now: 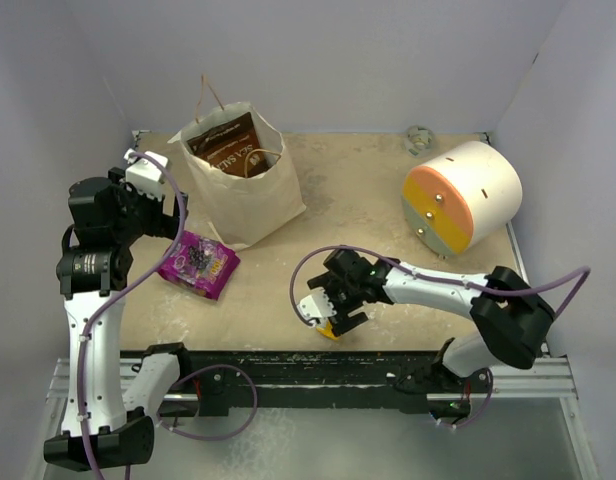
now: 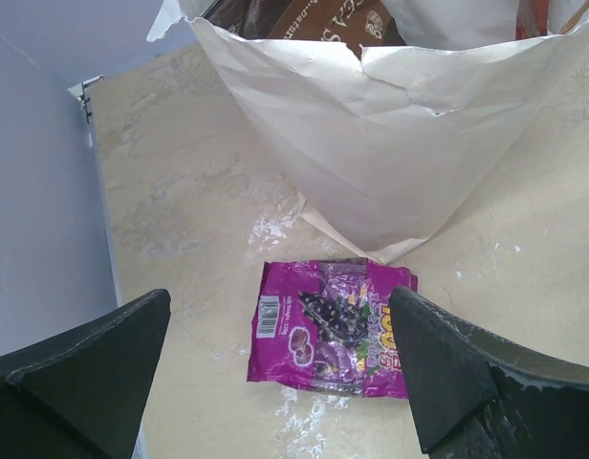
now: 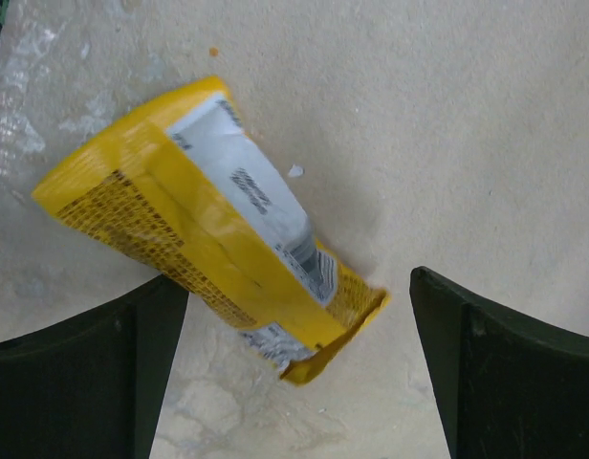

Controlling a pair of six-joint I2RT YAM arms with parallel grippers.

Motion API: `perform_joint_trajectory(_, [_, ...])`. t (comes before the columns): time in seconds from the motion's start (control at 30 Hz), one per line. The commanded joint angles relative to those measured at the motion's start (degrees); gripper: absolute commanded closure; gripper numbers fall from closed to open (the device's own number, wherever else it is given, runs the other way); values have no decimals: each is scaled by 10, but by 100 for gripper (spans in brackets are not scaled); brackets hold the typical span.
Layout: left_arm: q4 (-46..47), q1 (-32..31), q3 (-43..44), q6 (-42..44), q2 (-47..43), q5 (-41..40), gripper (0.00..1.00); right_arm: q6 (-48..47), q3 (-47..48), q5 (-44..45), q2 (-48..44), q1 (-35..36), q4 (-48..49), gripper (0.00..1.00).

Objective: Place the snacks into the paper bag
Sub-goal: Pick up the snack from the center of the board.

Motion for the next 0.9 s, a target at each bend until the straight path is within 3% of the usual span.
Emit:
perform_joint_trajectory(0.0, [29, 5, 8, -9, -6, 22, 1, 11, 11, 4, 16, 20, 50, 0])
perform_joint_trajectory(0.37, [22, 6, 15, -10, -14, 42, 1, 103, 82, -83, 97, 21, 9, 6])
perform_joint_trajectory(0.63, [19, 6, 17, -11, -20, 51, 1, 101, 101, -161, 96, -68, -77, 5])
perform_joint_trajectory(0.87, [21, 6, 12, -9, -21, 52, 1, 93, 79, -159, 105, -89, -82, 6])
